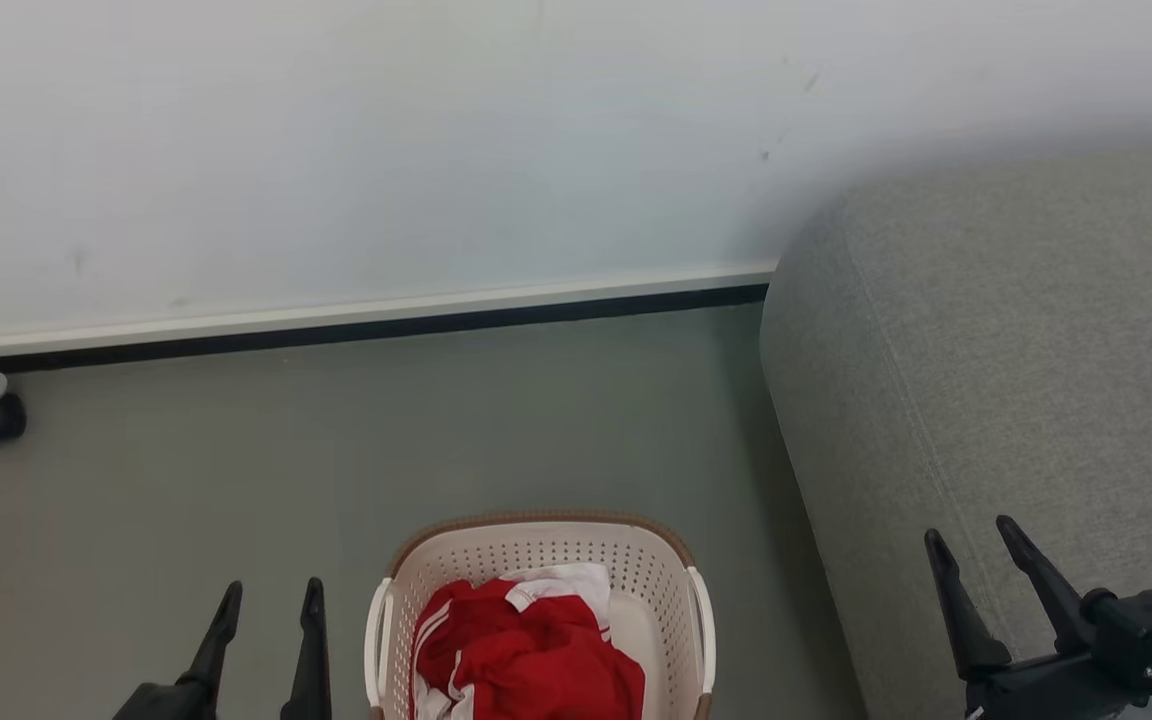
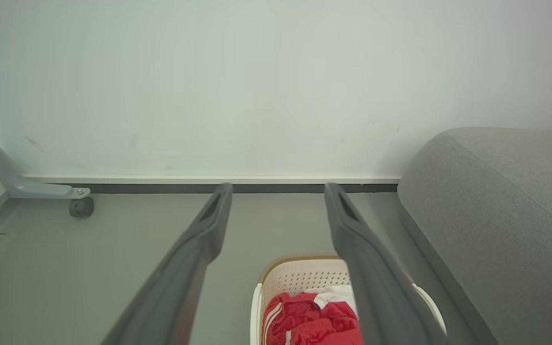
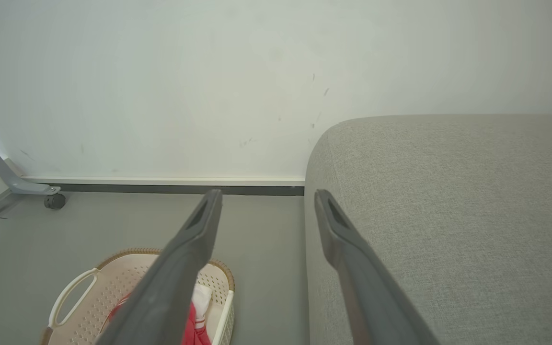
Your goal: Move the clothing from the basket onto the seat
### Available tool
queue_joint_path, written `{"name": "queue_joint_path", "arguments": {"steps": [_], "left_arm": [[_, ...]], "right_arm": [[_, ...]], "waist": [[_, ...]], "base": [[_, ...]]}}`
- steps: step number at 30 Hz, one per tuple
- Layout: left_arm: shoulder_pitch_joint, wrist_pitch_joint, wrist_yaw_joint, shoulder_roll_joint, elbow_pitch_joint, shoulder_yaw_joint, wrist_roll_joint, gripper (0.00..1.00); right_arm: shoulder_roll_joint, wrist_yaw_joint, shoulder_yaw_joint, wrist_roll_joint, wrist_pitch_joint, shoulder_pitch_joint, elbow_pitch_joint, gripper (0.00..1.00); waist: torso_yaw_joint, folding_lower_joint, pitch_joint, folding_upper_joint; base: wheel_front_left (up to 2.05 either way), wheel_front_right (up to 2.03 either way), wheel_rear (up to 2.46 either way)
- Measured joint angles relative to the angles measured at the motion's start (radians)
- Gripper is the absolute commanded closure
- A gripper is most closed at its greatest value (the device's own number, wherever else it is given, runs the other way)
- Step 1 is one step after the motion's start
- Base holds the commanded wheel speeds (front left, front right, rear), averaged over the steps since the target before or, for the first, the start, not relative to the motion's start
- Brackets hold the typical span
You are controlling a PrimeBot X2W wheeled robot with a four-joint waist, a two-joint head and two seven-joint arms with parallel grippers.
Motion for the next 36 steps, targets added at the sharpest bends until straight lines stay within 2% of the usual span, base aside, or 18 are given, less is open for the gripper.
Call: {"name": "queue_joint_path", "arguments": {"steps": [7,14,22,27,36], "left_arm": [[-0.115,0.031,-0.022,-0.03,0.002,-0.044,0.0,0.0],[-0.257,0.103,-0.045,-0.051,0.048,-0.092,0.007,0.0],[-0.423,0.201,-0.059,-0.056,0.108,-0.137,0.047,0.0],[-0.53,0.295,-0.082,-0.082,0.149,-0.192,0.066,0.0],[-0.69,0.474,-0.066,-0.101,0.278,-0.245,0.13,0.0]], "right_arm": [[0.02,-0.016,-0.001,-0.046,0.0,-0.071,-0.032,0.0],[0.045,-0.016,0.023,-0.101,0.0,-0.215,-0.103,0.0],[0.058,-0.016,0.029,-0.126,-0.007,-0.302,-0.143,0.0],[0.062,-0.016,0.02,-0.13,-0.007,-0.337,-0.154,0.0],[0.063,-0.018,-0.021,-0.137,-0.008,-0.406,-0.178,0.0]], "waist": [[0.003,0.0001,0.105,0.0001],[0.004,0.0002,0.204,0.0001],[-0.006,0.0002,0.306,0.0001],[-0.018,0.0003,0.38,0.0002],[-0.043,0.0002,0.513,0.0002]], "base": [[0.0,0.0,0.0],[0.0,0.0,0.0],[0.0,0.0,0.0],[0.0,0.0,0.0],[0.0,0.0,0.0]]}}
